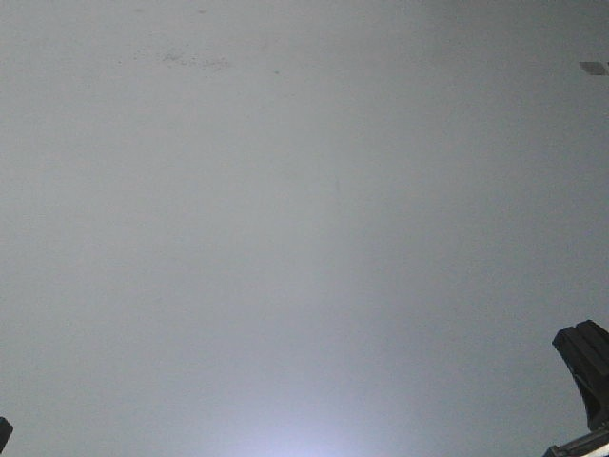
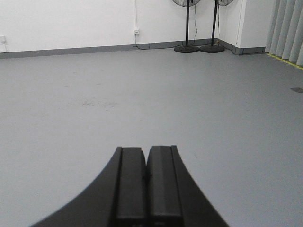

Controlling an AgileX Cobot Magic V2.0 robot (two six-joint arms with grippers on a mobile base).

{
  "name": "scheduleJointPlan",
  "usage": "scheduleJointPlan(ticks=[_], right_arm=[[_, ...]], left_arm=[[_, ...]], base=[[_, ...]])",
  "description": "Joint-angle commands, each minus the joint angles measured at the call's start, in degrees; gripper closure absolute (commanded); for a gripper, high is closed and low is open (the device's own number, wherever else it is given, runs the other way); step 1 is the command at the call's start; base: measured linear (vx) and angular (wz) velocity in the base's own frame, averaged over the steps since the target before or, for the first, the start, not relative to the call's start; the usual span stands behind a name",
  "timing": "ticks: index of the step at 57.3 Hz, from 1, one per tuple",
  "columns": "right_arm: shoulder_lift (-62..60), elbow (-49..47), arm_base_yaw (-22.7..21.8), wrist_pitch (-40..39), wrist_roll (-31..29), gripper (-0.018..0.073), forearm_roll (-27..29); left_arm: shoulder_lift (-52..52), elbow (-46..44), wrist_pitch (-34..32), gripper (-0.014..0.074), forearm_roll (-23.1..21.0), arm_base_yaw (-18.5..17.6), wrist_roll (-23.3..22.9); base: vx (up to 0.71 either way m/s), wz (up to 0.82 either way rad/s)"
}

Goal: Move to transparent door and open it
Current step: 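Turn the base away from the wall toward the glass door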

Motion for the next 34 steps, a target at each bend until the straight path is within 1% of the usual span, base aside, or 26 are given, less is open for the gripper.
scheduleJointPlan(ticks=[1,8,21,34], right_arm=[[0.4,0.2,-0.1,-4.7,-0.3,0.0565,-0.3],[0.4,0.2,-0.1,-5.0,-0.3,0.0565,-0.3],[0.4,0.2,-0.1,-11.4,-0.5,0.0565,-0.4],[0.4,0.2,-0.1,-11.7,-0.5,0.0565,-0.3]], left_arm=[[-0.8,0.8,-5.1,0.0596,0.2,-0.3,-0.2],[-0.8,0.8,-5.5,0.0596,0.2,-0.3,-0.2],[-0.8,0.8,-7.6,0.0596,0.2,-0.3,-0.2],[-0.8,0.8,-7.1,0.0596,0.2,-0.3,-0.2]], base=[[0.00,0.00],[0.00,0.00],[0.00,0.00],[0.00,0.00]])
